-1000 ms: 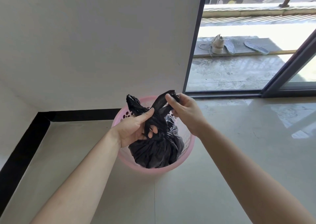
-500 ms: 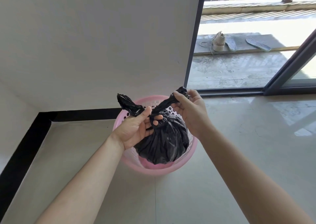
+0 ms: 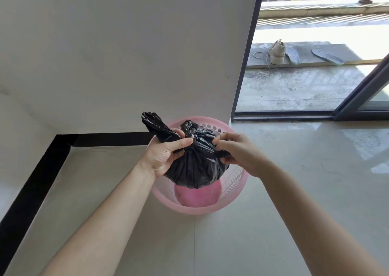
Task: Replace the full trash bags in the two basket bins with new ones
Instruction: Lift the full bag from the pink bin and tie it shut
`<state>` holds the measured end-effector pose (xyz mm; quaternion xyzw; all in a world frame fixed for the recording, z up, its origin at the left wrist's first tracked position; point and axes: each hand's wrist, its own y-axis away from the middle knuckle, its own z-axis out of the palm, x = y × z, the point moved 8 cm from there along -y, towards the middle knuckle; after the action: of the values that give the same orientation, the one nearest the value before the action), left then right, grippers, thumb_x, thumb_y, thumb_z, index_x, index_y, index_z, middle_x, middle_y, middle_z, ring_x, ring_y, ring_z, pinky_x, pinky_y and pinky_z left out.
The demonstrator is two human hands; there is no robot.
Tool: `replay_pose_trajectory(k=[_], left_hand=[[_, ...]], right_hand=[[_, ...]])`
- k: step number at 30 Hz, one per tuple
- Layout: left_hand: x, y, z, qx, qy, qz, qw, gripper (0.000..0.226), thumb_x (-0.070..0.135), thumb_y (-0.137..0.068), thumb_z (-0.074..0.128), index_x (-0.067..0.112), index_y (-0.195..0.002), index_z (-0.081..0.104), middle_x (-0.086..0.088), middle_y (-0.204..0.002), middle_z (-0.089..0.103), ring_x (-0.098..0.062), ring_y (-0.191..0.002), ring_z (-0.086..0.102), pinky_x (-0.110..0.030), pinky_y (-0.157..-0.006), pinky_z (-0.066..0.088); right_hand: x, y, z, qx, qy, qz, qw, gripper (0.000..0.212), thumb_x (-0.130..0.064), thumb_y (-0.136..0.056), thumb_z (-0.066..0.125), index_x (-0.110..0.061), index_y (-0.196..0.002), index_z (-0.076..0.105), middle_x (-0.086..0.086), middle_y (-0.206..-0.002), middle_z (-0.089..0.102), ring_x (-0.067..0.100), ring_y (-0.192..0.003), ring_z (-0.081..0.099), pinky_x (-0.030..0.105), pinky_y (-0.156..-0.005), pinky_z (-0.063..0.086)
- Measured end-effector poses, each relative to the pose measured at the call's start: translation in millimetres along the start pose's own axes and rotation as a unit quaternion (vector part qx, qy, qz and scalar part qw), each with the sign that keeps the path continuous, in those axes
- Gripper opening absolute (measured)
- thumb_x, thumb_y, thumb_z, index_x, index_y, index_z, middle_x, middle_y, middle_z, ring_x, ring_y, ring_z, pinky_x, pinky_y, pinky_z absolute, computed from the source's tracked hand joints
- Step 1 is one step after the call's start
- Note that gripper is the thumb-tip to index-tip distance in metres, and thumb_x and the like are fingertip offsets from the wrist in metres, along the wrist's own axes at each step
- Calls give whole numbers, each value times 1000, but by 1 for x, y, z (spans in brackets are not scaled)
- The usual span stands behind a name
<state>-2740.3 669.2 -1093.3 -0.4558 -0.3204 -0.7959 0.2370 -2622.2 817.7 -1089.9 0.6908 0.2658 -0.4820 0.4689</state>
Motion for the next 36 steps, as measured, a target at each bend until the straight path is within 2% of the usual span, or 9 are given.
replay_pose_trajectory(k=[4, 7, 10, 15, 19, 24, 27, 30, 36], left_hand=[[17, 5, -2, 2, -171, 54, 984, 30, -7, -70, 79, 15, -74, 61, -6, -83, 63, -18, -80, 65, -28, -74, 54], [32, 8, -1, -25, -245, 83, 966, 29, -7, -70, 81, 12, -75, 60, -5, -83, 63, -14, -80, 65, -24, -75, 52], [38, 11, 7, -48, -274, 92, 956, 28, -8, -69, 81, 9, -77, 61, -12, -88, 62, -17, -85, 66, -25, -72, 54], [36, 11, 9, -49, -313, 102, 943, 31, -6, -68, 83, 12, -80, 60, -21, -92, 67, -33, -91, 69, -39, -86, 57], [38, 12, 10, -29, -320, 131, 938, 37, -4, -68, 84, 21, -76, 60, -20, -96, 72, -34, -96, 70, -42, -94, 54], [42, 13, 4, 29, -350, 214, 911, 28, 12, -67, 84, 33, -79, 70, -13, -87, 73, -31, -90, 71, -53, -91, 52], [42, 14, -3, 87, -390, 236, 886, 24, 23, -65, 82, 24, -82, 66, 2, -82, 73, -17, -86, 71, -41, -88, 54], [41, 17, -3, 109, -425, 247, 864, 20, 14, -71, 81, 24, -83, 68, 9, -82, 71, -8, -84, 68, -34, -86, 53], [35, 21, -4, 96, -413, 245, 872, 13, 20, -79, 74, 29, -85, 67, 9, -86, 71, -10, -87, 68, -40, -86, 54]], right_hand=[[-29, 3, -9, 124, 315, -169, 926, 15, -34, -87, 67, -30, -101, 71, -11, -95, 70, 7, -87, 63, 26, -79, 49], [-39, 2, 3, 89, 312, -261, 909, 27, -27, -92, 64, -29, -117, 70, -8, -114, 67, 8, -107, 60, 28, -95, 46], [-27, -1, 23, -16, 271, -245, 931, 39, -21, -91, 60, -31, -128, 65, -10, -123, 65, 5, -119, 57, 36, -103, 47], [-19, 1, 26, -71, 225, -198, 952, 41, -9, -95, 54, -26, -132, 62, -28, -110, 60, -16, -100, 54, 10, -91, 42], [-13, 0, 22, -60, 172, -158, 970, 17, -27, -95, 64, -26, -111, 65, 0, -95, 63, 18, -93, 60, 31, -87, 46], [-12, -2, 31, -24, 213, -238, 947, 17, -20, -89, 70, -23, -80, 55, -9, -72, 50, 11, -70, 46, 36, -73, 42], [-10, -2, 37, -28, 208, -236, 949, 15, -23, -89, 69, -24, -81, 57, 5, -73, 57, 14, -68, 48, 42, -73, 46], [-11, -2, 38, -32, 200, -227, 953, 18, -20, -89, 71, -26, -80, 57, -9, -69, 54, 6, -63, 47, 26, -68, 42], [-10, -1, 33, 6, 173, -194, 966, 26, -43, -89, 69, -28, -110, 62, -12, -73, 60, -2, -61, 52, 14, -61, 38]])
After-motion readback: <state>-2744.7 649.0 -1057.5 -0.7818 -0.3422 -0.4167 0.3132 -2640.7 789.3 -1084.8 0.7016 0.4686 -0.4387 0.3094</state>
